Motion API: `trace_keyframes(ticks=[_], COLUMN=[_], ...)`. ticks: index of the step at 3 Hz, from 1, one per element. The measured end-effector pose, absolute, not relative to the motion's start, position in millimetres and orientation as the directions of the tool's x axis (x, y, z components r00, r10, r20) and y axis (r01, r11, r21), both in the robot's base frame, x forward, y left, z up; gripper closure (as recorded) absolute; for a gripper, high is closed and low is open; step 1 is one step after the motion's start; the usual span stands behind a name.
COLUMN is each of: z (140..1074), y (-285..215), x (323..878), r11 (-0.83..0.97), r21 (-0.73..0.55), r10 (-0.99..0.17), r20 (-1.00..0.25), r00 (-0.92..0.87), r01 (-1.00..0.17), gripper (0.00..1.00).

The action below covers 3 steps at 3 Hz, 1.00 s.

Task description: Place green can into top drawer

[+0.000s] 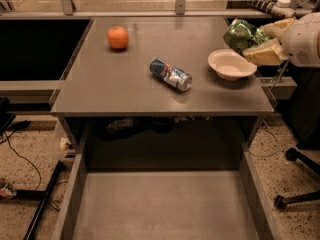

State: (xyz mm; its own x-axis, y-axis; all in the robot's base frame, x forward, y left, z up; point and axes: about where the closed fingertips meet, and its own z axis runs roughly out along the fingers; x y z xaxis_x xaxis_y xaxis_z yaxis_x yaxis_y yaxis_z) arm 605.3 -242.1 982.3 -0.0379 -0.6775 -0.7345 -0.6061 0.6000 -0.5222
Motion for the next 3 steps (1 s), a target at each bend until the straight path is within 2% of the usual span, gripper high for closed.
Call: trace_keyframes(ticks=[1, 3], z=[977, 931], y=[-231, -188], x=[587, 491], r11=[0.586, 0.536], r21=[-0.52, -0.484], r10=[-0.67, -0.639], r20=[-0.742, -0.768], r00=[-0.011, 0.043], r01=[-0.621, -0.691], gripper=[1.0, 1.0])
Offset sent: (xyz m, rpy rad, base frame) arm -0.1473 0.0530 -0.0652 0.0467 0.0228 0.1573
